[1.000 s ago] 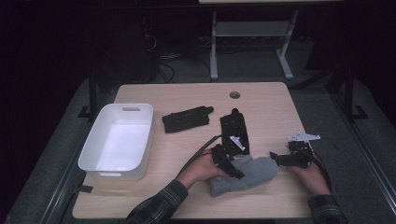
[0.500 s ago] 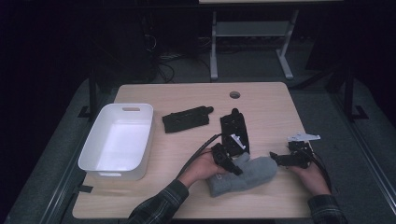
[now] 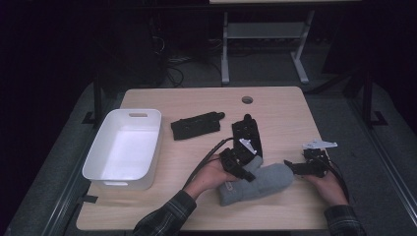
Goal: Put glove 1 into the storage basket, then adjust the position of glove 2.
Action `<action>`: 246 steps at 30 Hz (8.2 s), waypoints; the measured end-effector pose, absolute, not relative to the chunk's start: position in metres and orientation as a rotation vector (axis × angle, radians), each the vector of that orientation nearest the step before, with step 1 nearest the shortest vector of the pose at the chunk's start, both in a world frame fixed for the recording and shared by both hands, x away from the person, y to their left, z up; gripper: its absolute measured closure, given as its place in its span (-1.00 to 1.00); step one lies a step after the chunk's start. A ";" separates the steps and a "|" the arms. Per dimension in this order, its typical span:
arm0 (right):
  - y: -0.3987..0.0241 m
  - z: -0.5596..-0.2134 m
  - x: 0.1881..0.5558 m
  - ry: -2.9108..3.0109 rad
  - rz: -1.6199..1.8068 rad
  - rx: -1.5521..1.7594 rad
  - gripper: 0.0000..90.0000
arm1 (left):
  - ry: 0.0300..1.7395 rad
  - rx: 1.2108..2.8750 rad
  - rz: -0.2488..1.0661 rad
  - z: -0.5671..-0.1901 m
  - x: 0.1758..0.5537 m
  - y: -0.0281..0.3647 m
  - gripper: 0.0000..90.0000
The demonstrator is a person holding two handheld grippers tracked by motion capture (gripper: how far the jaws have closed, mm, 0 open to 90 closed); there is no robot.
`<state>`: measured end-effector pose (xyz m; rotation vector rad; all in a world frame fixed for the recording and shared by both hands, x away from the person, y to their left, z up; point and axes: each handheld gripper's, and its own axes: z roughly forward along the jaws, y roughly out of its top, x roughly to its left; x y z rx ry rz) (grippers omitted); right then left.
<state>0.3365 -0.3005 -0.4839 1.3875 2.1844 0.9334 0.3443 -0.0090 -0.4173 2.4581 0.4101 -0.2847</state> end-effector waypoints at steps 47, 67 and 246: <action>-0.300 -0.484 0.336 2.180 0.935 1.395 -0.85 | 0.693 2.275 0.043 -0.289 0.368 0.146 0.72; -0.300 -0.484 0.336 2.178 0.934 1.398 -0.85 | 0.933 2.137 0.163 -0.263 0.363 0.251 0.72; -0.218 -0.439 0.387 2.381 1.165 1.168 1.00 | 0.747 2.240 0.320 -0.477 0.324 0.156 -0.73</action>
